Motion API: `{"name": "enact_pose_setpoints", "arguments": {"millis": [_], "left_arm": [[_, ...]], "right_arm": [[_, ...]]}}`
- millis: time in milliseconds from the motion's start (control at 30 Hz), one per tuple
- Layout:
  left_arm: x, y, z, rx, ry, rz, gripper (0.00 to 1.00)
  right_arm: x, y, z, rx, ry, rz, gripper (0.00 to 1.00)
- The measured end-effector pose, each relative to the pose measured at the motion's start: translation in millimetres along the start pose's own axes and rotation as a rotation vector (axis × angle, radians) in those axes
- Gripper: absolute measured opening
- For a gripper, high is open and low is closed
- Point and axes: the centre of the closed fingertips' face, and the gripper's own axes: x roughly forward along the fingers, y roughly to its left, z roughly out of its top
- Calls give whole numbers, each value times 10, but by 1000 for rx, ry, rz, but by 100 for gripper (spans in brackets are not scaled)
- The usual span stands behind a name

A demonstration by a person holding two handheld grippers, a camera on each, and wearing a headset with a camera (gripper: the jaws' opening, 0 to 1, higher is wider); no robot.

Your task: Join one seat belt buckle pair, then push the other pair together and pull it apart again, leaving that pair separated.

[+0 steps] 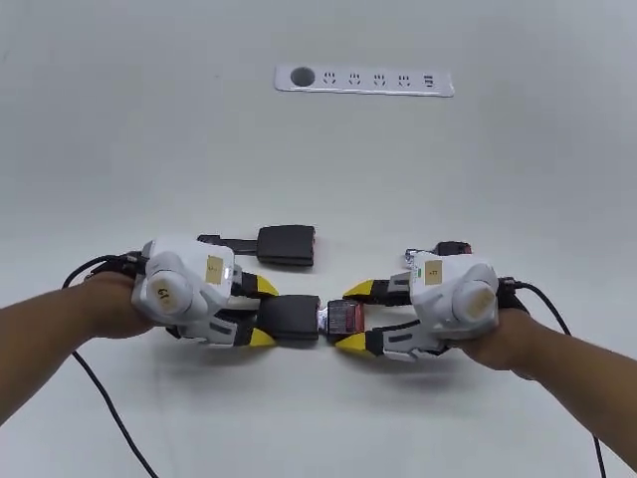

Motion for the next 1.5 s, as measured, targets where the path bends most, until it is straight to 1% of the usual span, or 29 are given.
{"name": "enact_pose_setpoints", "arguments": {"millis": [100, 200, 300, 367, 433, 500, 667, 767, 833, 900, 933, 967, 1000, 1033, 1067, 1100, 1133, 1167, 1233, 1267, 1300, 1333, 1433, 1467, 1500], "left_arm": [[-3, 2, -21, 2, 7, -4, 32], [0, 0, -16, 7, 13, -4, 32], [6, -12, 1, 7, 23, -4, 32], [2, -14, -8, 6, 28, -4, 32], [1, -14, -19, -14, 39, -1, 33], [6, -12, -8, -8, 46, -1, 33], [10, -2, -28, 2, 72, -7, 33], [20, -8, -23, 0, 73, 2, 33], [20, -4, -17, -19, 76, 16, 35], [12, 5, -29, -32, 87, 27, 36], [-1, 1, -42, -58, 95, 30, 37], [-9, -35, -23, -103, 85, 14, 39], [-18, -63, -5, -117, 76, 2, 42], [-49, -85, 31, -112, 67, 0, 47], [-69, -97, 56, -115, 64, 2, 53], [-92, -97, 78, -116, 56, 8, 56], [-128, -92, 127, -123, 44, 18, 58], [-154, -84, 144, -130, 37, 23, 59], [-189, -64, 127, -129, 29, 34, 60], [-220, -65, 165, -129, 29, 37, 61], [-256, -35, 169, -136, 30, 42, 63], [-273, -3, 153, -142, 30, 45, 65], [-358, 102, 217, -140, 13, 82, 68], [-391, 161, 246, -150, 0, 95, 69], [-415, 190, 265, -158, -10, 101, 70]], "right_arm": [[1, 2, 0, 0, 0, -5, 34], [0, 7, 2, -3, 1, -5, 34], [3, 11, 10, -5, 11, -2, 34], [6, 9, 8, -8, 19, -5, 35], [8, 4, 3, -2, 28, -8, 35], [8, 10, 4, 2, 37, -8, 35], [7, 33, 7, -45, 65, 5, 36], [12, 51, 12, -56, 77, 3, 37], [9, 69, 22, -44, 82, 6, 39], [9, 63, 11, -42, 90, 1, 39], [6, 62, 5, -32, 92, 2, 40], [2, 65, 8, 1, 91, 1, 41], [3, 61, 13, 43, 86, -8, 42], [-20, 30, 17, 36, 85, -18, 45], [-38, 30, 22, 38, 79, -23, 49], [-44, 14, 14, 45, 76, -31, 51], [-69, 2, 24, 76, 72, -40, 52], [-89, 4, 57, 91, 57, -41, 54], [-156, -29, 106, 101, 40, -62, 58], [-183, -44, 114, 102, 37, -66, 62], [-191, -99, 92, 90, 29, -81, 64], [-221, -116, 97, 86, 24, -86, 65], [-322, -175, 101, 86, 14, -113, 67], [-380, -232, 96, 82, 12, -137, 67], [-434, -290, 85, 84, 8, -157, 68]]}}
